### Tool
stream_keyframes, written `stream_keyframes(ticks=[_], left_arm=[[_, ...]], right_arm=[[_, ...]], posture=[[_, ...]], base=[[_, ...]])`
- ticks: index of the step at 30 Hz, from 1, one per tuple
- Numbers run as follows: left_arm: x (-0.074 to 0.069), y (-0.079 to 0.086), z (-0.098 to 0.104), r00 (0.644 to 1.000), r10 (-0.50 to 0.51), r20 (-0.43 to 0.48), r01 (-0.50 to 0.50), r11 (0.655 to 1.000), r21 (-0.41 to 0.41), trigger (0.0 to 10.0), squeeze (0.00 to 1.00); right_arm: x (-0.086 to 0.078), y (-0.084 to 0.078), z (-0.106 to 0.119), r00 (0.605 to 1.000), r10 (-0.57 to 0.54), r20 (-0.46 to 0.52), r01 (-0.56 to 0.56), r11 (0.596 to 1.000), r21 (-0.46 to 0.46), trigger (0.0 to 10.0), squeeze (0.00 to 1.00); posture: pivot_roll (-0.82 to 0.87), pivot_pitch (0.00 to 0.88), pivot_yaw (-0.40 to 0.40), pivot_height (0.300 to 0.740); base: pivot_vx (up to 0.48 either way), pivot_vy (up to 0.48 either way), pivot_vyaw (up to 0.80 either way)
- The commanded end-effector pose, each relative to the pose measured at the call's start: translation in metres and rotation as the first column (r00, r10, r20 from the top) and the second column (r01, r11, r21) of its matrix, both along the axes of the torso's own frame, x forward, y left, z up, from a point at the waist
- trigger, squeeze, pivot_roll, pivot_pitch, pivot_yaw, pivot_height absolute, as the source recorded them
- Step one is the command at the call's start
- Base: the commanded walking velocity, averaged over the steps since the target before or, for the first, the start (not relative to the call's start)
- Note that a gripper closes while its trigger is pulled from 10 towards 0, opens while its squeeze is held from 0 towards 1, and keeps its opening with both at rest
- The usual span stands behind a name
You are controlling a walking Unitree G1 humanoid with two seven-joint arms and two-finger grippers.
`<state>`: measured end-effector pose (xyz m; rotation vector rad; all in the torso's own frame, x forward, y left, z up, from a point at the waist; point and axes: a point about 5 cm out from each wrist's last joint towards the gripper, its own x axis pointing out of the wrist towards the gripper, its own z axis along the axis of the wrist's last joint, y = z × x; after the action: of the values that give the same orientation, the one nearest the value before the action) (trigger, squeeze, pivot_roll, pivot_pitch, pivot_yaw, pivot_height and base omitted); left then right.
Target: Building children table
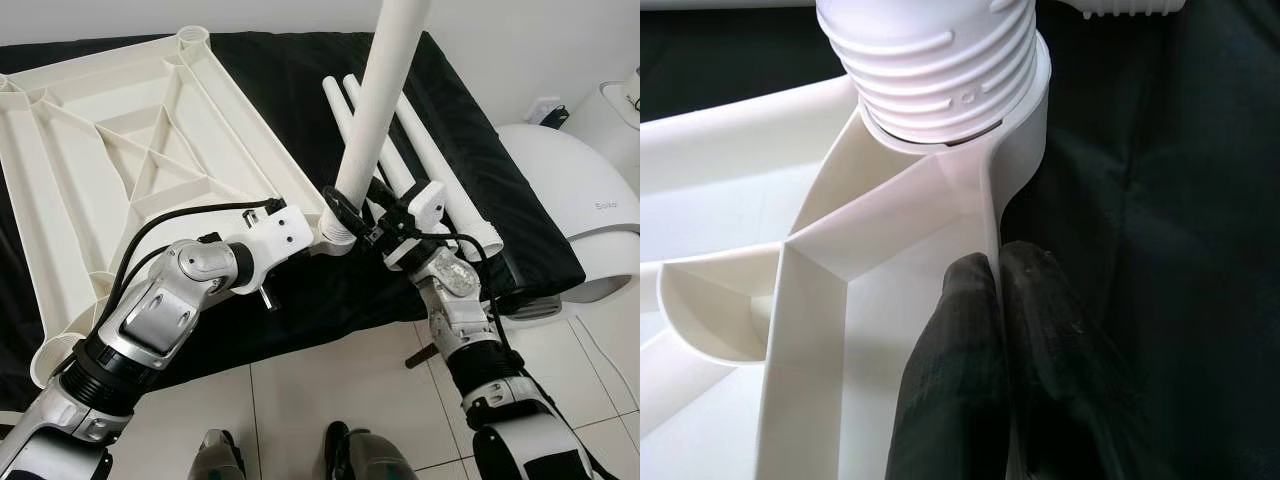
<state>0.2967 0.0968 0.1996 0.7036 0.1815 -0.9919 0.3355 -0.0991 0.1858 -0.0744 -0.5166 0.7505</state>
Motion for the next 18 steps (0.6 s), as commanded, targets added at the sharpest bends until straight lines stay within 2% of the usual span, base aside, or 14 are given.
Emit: stream_keyframes(ticks=[1,5,9,10,11,13,18], left_arm=[[-0.010,-0.006,0.008,0.996,-0.088,0.014,0.088,0.996,-0.004,10.0,0.00],[-0.010,-0.006,0.008,0.996,-0.089,0.014,0.089,0.996,-0.003,10.0,0.00],[-0.010,-0.006,0.008,0.996,-0.090,0.013,0.090,0.996,-0.003,10.0,0.00],[-0.010,-0.006,0.008,0.996,-0.090,0.013,0.090,0.996,-0.002,10.0,0.00],[-0.010,-0.006,0.008,0.996,-0.090,0.013,0.090,0.996,-0.002,10.0,0.00],[-0.009,-0.006,0.009,0.996,-0.090,0.013,0.090,0.996,-0.002,10.0,0.00],[-0.009,-0.005,0.009,0.996,-0.088,0.014,0.088,0.996,-0.002,10.0,0.00]], right_arm=[[0.001,-0.045,-0.062,0.900,-0.330,-0.285,0.321,0.944,-0.080,10.0,0.00],[0.000,-0.045,-0.067,0.865,-0.405,-0.295,0.397,0.913,-0.091,10.0,0.00],[0.000,-0.045,-0.069,0.858,-0.413,-0.304,0.406,0.909,-0.091,10.0,0.00],[-0.002,-0.046,-0.072,0.835,-0.450,-0.317,0.447,0.890,-0.086,10.0,0.00],[-0.002,-0.046,-0.072,0.835,-0.450,-0.317,0.447,0.890,-0.086,10.0,0.00],[-0.003,-0.048,-0.074,0.806,-0.494,-0.327,0.496,0.864,-0.084,10.0,0.00],[-0.005,-0.049,-0.074,0.789,-0.518,-0.331,0.525,0.848,-0.076,10.0,0.00]], posture=[[0.09,0.214,-0.059,0.740],[0.09,0.217,-0.057,0.740],[0.09,0.217,-0.057,0.740],[0.09,0.221,-0.056,0.740],[0.09,0.221,-0.056,0.740],[0.09,0.224,-0.056,0.740],[0.09,0.227,-0.053,0.740]], base=[[0.000,0.000,0.00],[0.000,0.000,0.00],[0.000,0.000,0.00],[0.000,0.000,0.00],[0.000,0.000,0.00],[0.000,0.000,0.00],[0.000,0.000,0.00]])
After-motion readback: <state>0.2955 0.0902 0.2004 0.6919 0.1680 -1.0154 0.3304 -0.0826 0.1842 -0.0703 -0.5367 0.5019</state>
